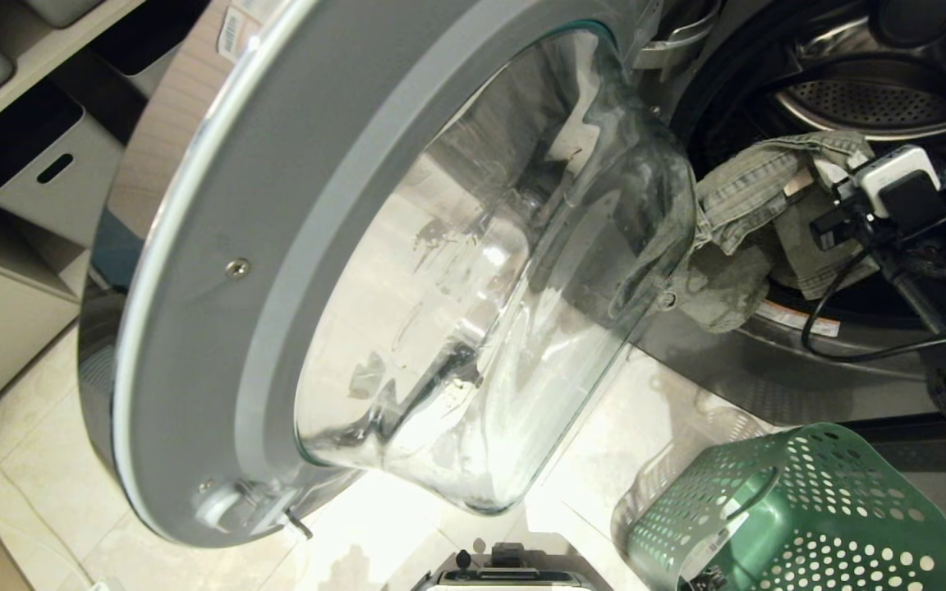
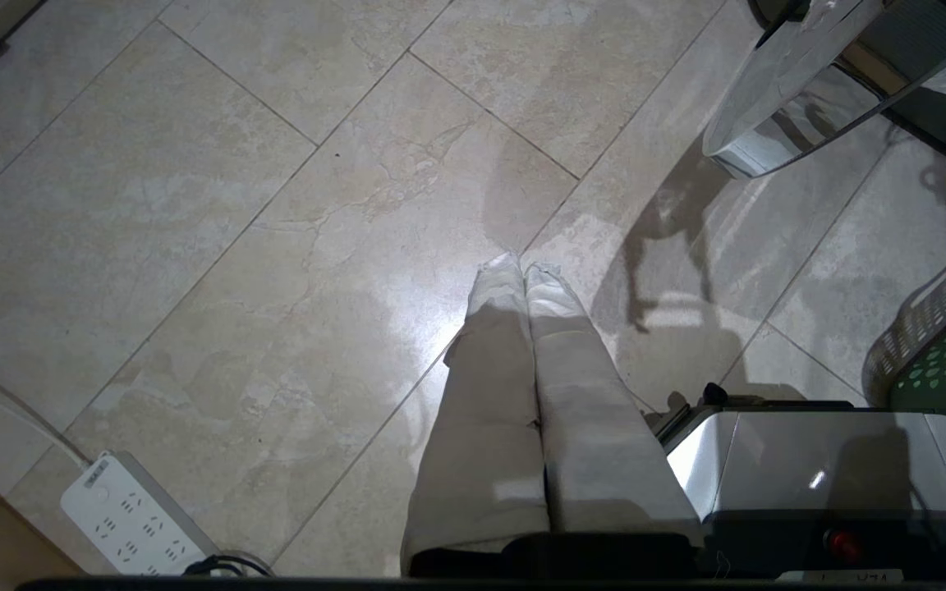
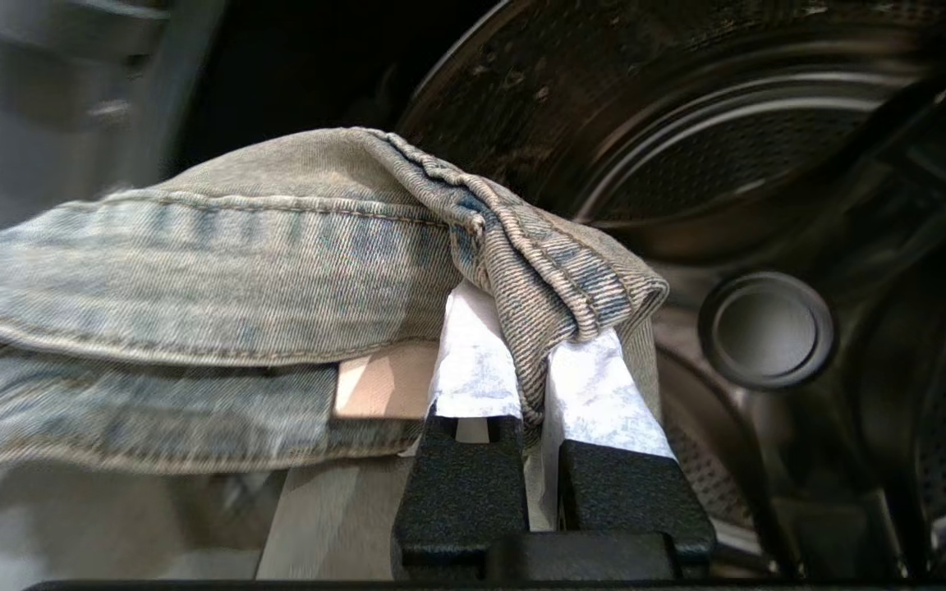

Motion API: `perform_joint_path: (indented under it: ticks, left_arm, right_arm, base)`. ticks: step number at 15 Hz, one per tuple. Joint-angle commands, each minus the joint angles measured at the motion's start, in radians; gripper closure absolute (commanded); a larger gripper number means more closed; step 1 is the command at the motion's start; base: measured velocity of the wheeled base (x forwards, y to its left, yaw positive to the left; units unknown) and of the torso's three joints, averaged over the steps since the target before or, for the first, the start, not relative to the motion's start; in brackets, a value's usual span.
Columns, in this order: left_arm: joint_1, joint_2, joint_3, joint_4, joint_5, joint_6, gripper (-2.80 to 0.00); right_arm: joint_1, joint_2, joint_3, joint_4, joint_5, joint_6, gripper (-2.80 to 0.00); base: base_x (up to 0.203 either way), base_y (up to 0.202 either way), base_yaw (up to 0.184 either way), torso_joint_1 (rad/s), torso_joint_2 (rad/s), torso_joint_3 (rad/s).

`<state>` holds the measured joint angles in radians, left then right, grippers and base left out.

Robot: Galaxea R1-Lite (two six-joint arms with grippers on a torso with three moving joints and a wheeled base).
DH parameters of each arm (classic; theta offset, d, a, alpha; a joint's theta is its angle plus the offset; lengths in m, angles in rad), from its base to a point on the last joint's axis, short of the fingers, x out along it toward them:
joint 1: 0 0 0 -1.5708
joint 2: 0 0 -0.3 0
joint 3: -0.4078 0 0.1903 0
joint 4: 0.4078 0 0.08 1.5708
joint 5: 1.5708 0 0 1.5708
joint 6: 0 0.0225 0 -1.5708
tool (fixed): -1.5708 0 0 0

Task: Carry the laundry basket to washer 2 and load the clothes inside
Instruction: Place the clothes into the washing machine

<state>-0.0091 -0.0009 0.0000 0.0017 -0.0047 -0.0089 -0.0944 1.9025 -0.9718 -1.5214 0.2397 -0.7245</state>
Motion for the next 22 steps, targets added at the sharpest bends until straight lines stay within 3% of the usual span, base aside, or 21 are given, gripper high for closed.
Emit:
perform_joint_path:
  ticks: [1, 8, 13, 16, 22]
  left_arm:
    - [0.000, 0.001, 0.000, -0.001, 0.000, 0.000, 0.00]
    - [0.000, 0.001, 0.000, 0.000, 0.000, 0.000, 0.00]
    - [0.000, 0.001, 0.000, 0.000, 0.000, 0.000, 0.00]
    - [0.000, 0.001, 0.000, 0.000, 0.000, 0.000, 0.00]
    - [0.000, 0.001, 0.000, 0.000, 0.000, 0.000, 0.00]
  right_arm:
    - [0.008, 0.109, -0.101, -0.009, -0.032, -0.006, 0.00]
    - [0.013, 0.257, -0.403, -0.009, -0.239, 0.013, 0.00]
    - [0.012, 0.316, -0.570, -0.009, -0.445, 0.029, 0.00]
    - [0.012, 0.340, -0.658, -0.009, -0.503, 0.035, 0.00]
    - [0.003, 0.397, -0.829, -0.009, -0.525, 0.054, 0.00]
  base:
    - [0.000, 0.000, 0.000, 0.000, 0.00, 0.000]
    - [0.000, 0.000, 0.000, 0.000, 0.00, 0.000]
    - [0.000, 0.000, 0.000, 0.000, 0.00, 0.000]
    - [0.000, 0.000, 0.000, 0.000, 0.00, 0.000]
    - [0.000, 0.000, 0.000, 0.000, 0.00, 0.000]
